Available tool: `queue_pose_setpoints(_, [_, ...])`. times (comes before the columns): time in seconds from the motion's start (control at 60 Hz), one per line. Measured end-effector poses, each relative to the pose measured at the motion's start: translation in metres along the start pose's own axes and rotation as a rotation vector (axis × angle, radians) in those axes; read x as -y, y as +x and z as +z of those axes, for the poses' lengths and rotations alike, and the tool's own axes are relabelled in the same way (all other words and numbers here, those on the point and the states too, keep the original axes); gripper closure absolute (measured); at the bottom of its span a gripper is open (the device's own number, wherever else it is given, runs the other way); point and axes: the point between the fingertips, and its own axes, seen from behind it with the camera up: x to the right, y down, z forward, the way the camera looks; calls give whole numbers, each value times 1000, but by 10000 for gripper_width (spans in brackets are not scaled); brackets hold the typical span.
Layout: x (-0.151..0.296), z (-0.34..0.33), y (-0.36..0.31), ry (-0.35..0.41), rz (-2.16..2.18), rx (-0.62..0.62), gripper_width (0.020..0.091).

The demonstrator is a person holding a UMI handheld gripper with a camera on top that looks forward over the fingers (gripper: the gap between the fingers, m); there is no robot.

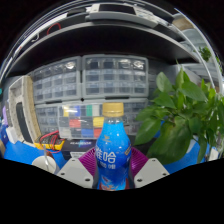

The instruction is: Pour water

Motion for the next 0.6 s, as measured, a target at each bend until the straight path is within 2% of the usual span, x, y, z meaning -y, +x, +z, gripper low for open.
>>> queue_pose_setpoints(0.217, [-2,-6,5,3,46,-4,571])
queue_pose_setpoints(0.283, [-11,-5,-1,-39,52,15,433])
queue_pose_setpoints(0.333, [-20,-5,1,-78,43,-3,393])
queue_pose_setpoints(0.6, [-46,-57,8,-165,67,-76,387])
